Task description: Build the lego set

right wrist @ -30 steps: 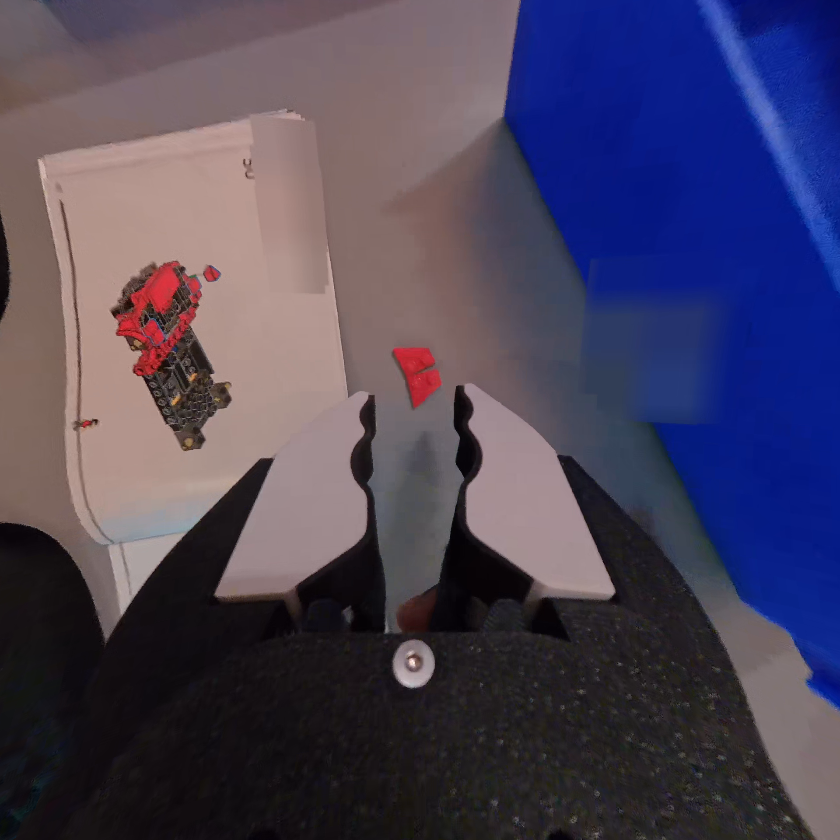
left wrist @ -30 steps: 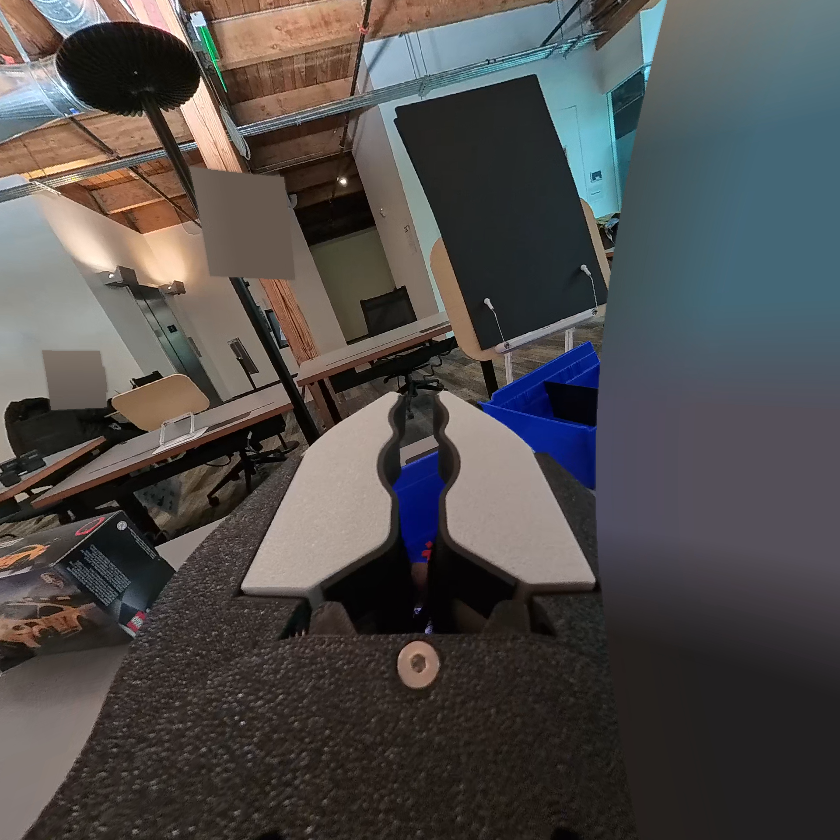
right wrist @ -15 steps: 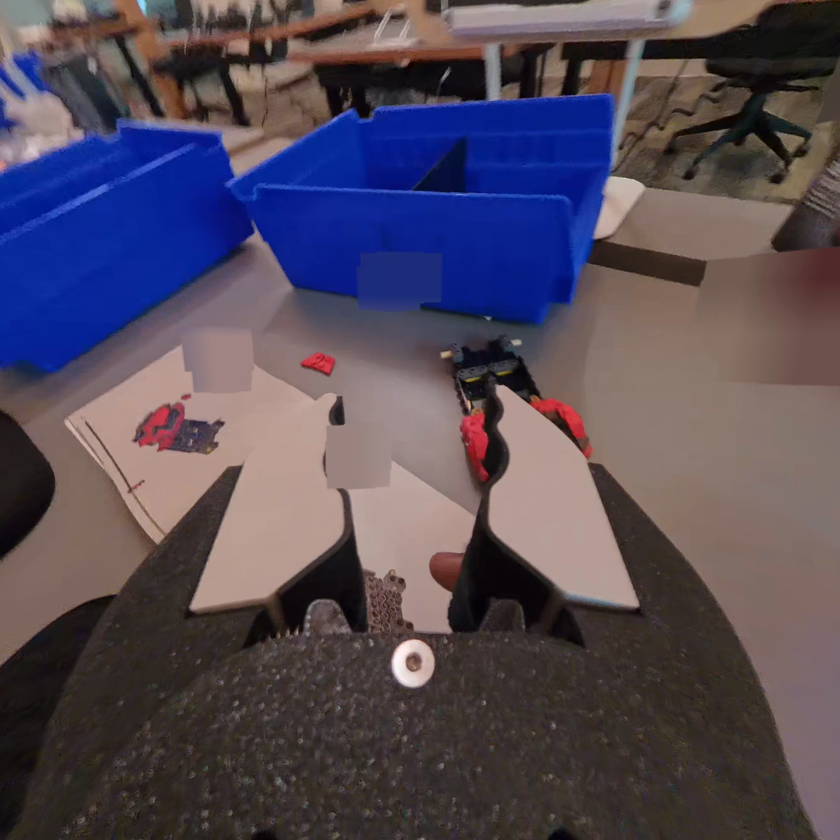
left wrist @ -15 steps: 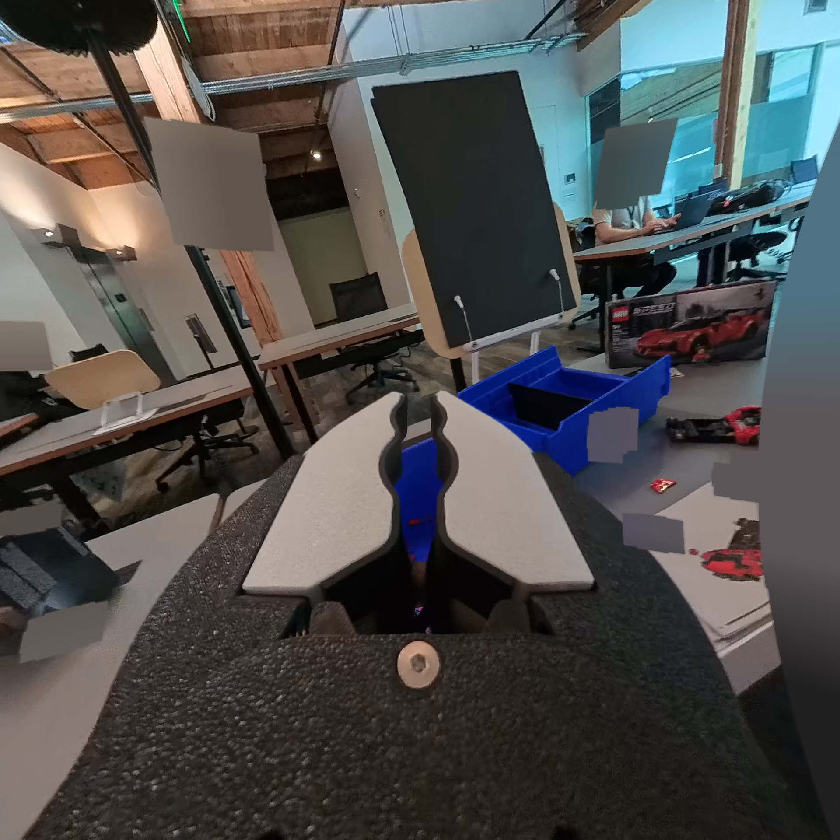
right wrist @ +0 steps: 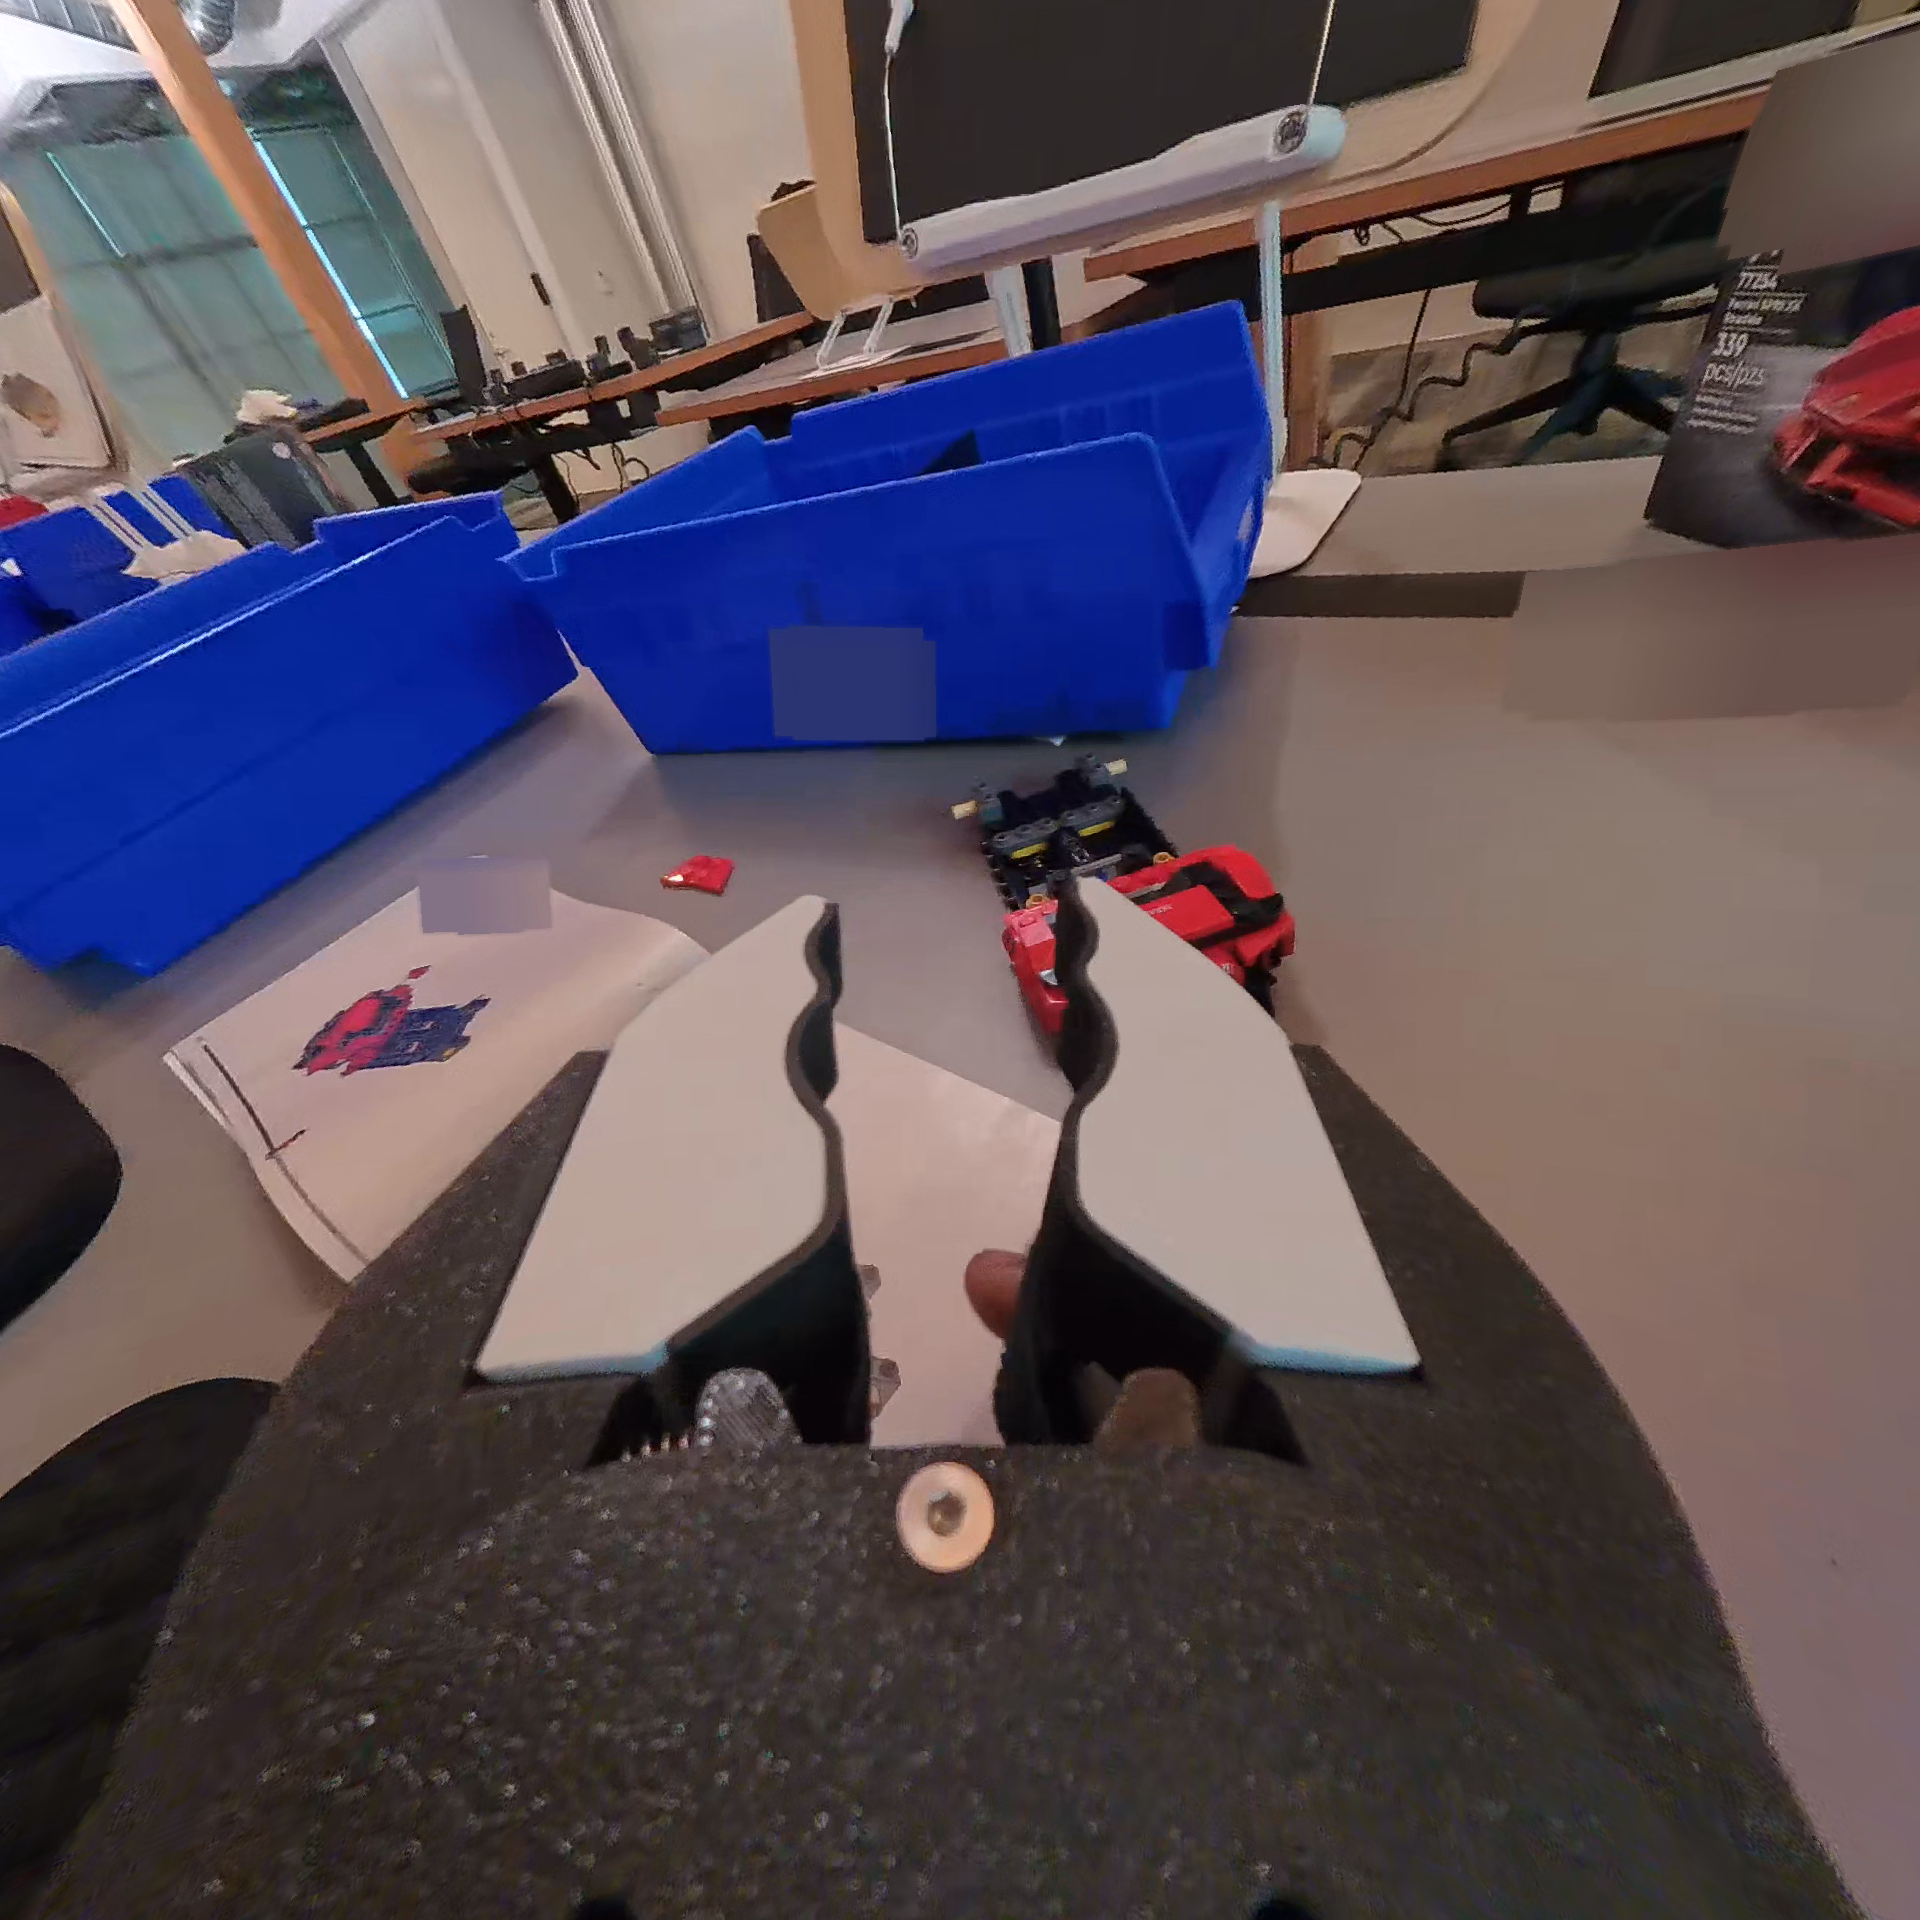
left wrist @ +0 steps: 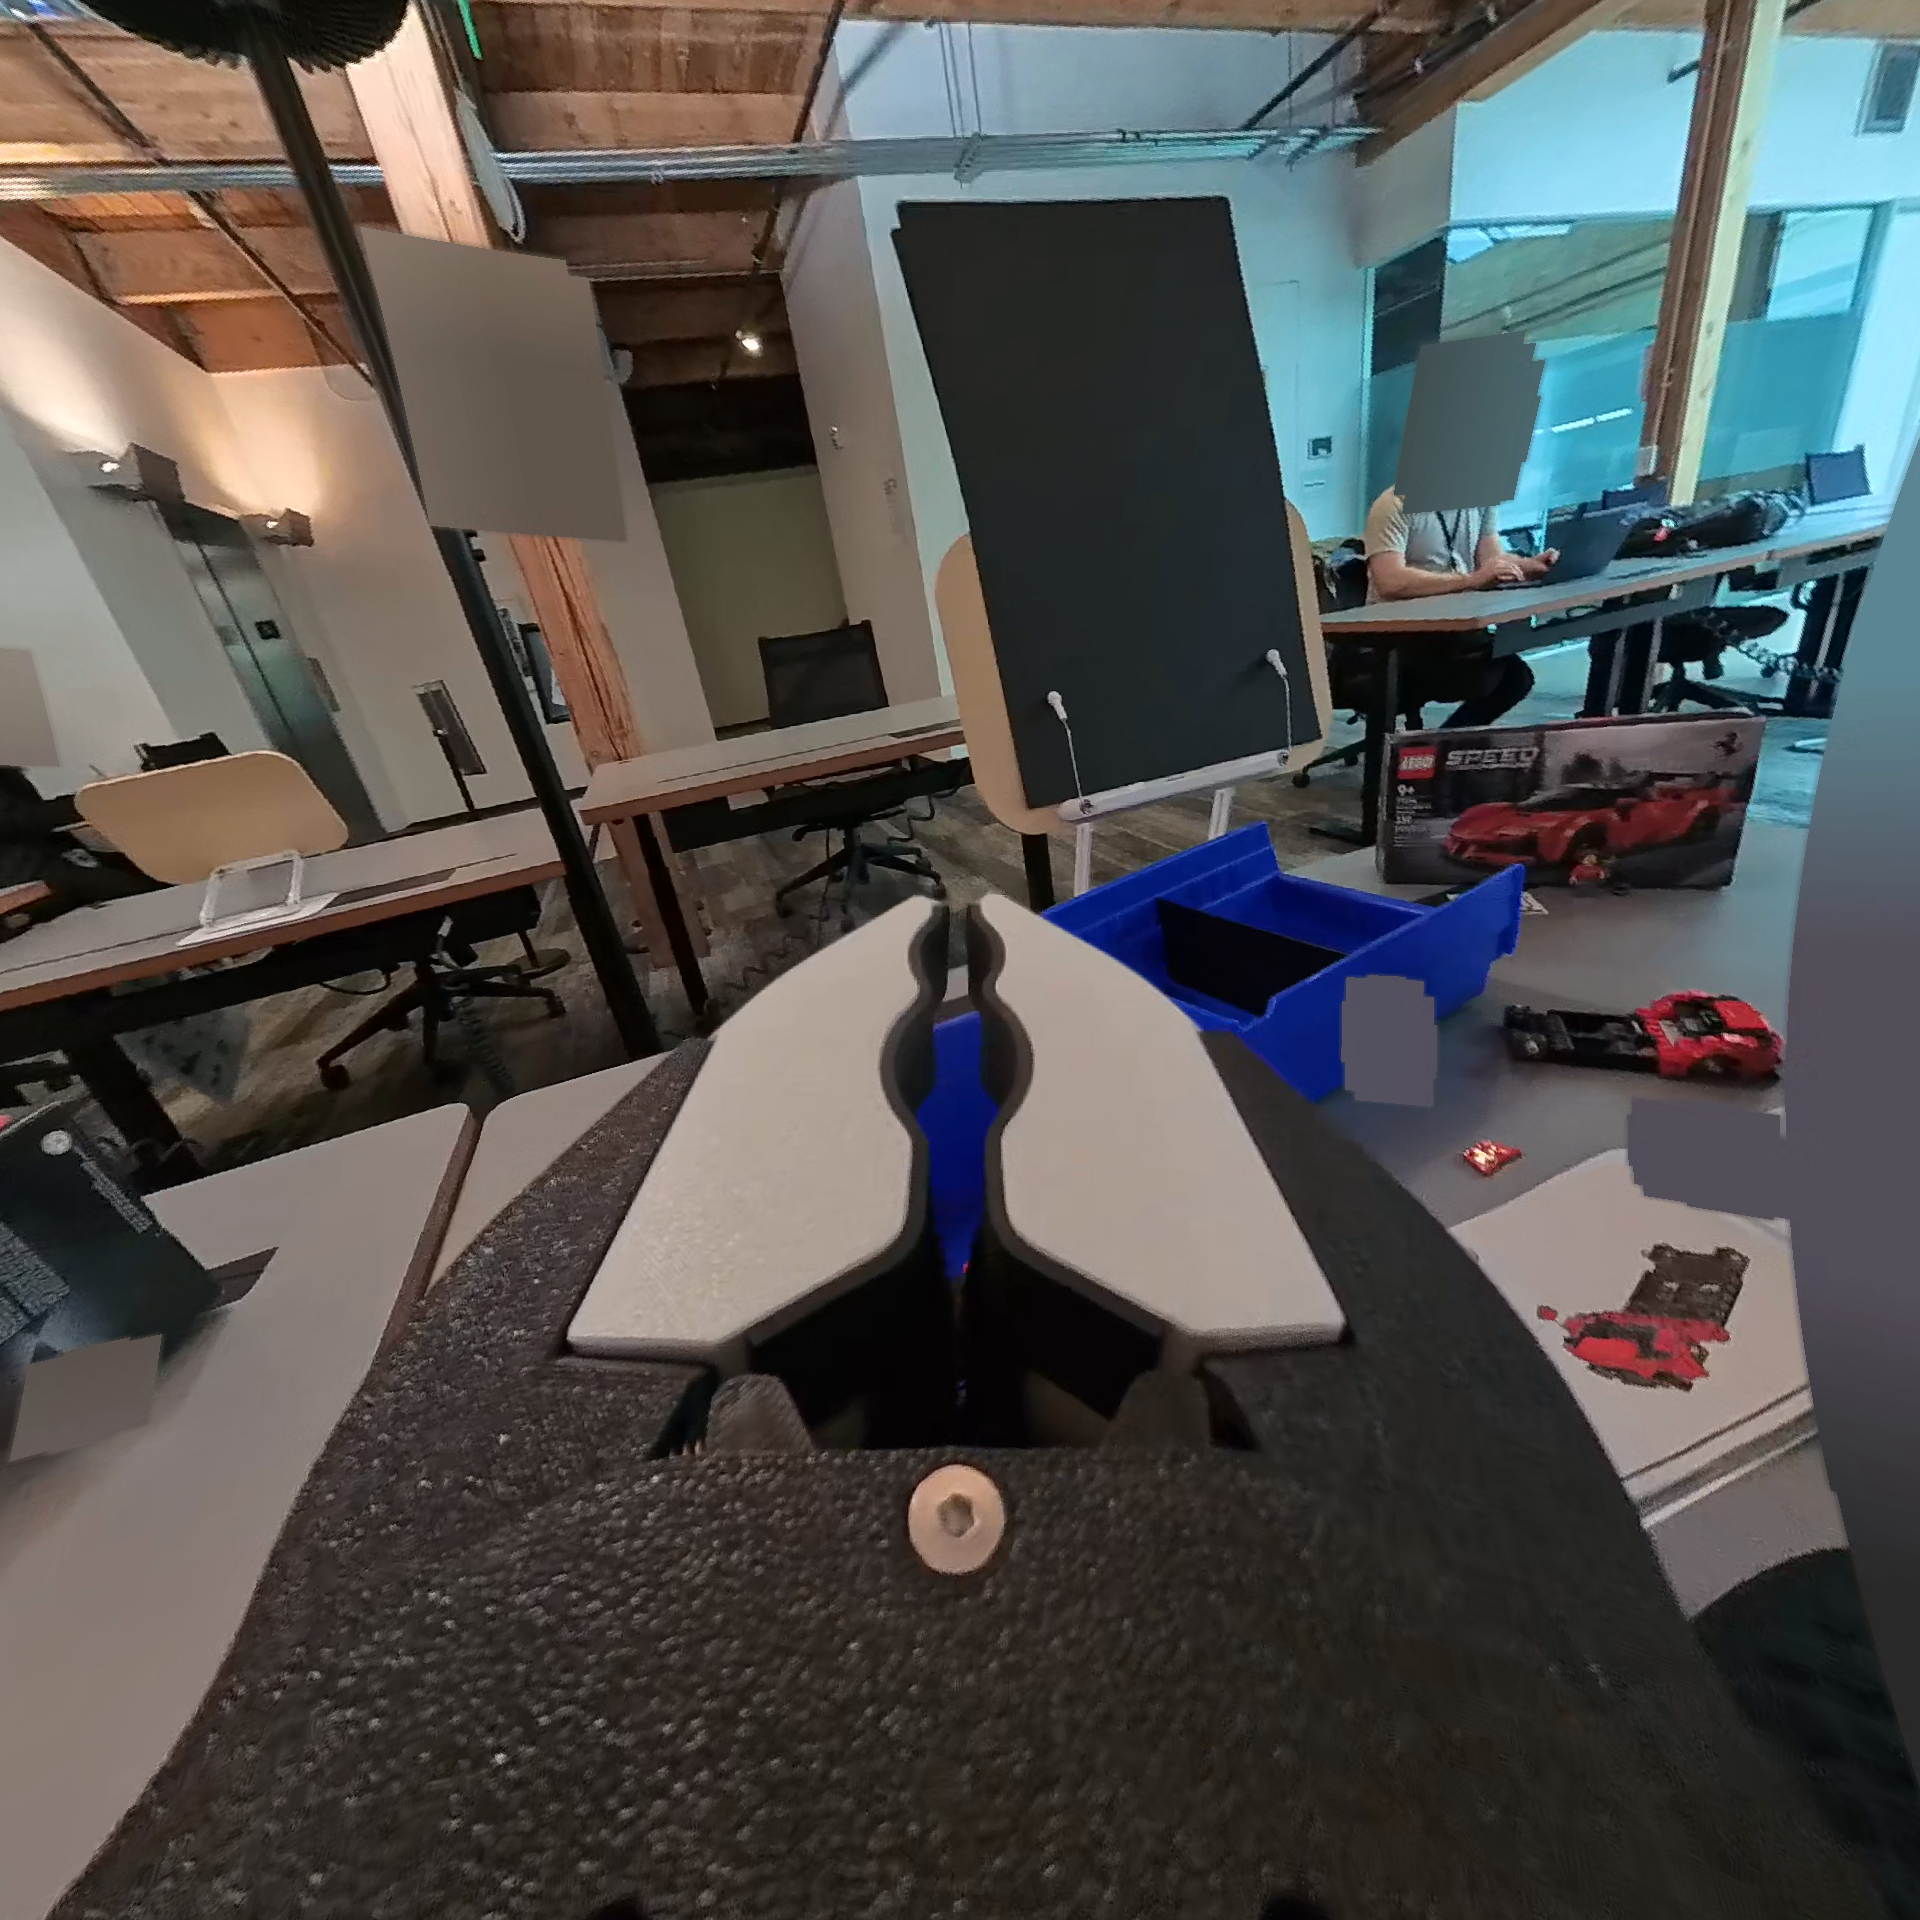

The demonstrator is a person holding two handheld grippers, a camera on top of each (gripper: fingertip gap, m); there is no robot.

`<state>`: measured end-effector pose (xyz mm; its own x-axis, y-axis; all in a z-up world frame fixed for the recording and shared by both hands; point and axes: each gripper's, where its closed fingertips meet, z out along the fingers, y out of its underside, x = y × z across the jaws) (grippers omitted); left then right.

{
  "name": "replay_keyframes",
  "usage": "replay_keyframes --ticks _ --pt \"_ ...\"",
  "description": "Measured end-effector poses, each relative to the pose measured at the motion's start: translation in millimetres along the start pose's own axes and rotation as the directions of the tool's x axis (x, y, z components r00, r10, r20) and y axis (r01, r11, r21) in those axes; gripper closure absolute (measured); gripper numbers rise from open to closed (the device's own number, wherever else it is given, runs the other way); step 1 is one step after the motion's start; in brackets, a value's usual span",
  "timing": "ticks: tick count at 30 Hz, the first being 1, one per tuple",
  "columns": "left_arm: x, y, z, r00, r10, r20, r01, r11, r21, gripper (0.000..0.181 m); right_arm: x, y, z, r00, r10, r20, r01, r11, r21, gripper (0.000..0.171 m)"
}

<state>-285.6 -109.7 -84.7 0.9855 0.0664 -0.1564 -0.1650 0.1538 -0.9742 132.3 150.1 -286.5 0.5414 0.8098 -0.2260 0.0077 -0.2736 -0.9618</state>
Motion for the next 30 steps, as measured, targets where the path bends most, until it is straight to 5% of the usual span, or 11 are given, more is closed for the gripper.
replay_keyframes --ticks 4,8,11,17,24,30 --pt "2.7 6.4 4.7 1.000 0.030 -0.005 -0.030 0.999 -0.034 0.178 7.6 -1.4 -1.1 0.999 0.030 -0.034 -0.030 0.999 0.012 0.128" --pt "3.2 5.5 4.5 0.999 0.048 0.000 -0.048 0.998 -0.030 0.177 11.3 -10.8 -10.7 0.999 0.018 -0.047 -0.014 0.997 0.080 0.169" --pt "0.5 3.2 2.9 0.999 0.052 0.016 -0.052 0.999 -0.013 0.176 15.0 -15.1 -15.5 0.996 -0.026 -0.090 0.035 0.995 0.098 0.171" --pt "-15.4 7.2 -3.1 0.995 0.030 0.097 -0.026 0.999 -0.043 0.171 3.2 -10.0 -9.6 0.994 -0.102 -0.034 0.104 0.992 0.075 0.162" --pt "-69.5 11.0 -33.9 0.934 0.001 0.356 0.018 0.999 -0.049 0.150 -17.4 -6.9 -3.5 0.968 -0.244 0.055 0.240 0.968 0.078 0.162" --pt "-76.9 -16.2 -57.7 0.929 -0.055 0.365 0.002 0.989 0.145 0.143 -12.7 -10.3 -4.5 0.962 -0.272 0.008 0.271 0.959 0.087 0.116"
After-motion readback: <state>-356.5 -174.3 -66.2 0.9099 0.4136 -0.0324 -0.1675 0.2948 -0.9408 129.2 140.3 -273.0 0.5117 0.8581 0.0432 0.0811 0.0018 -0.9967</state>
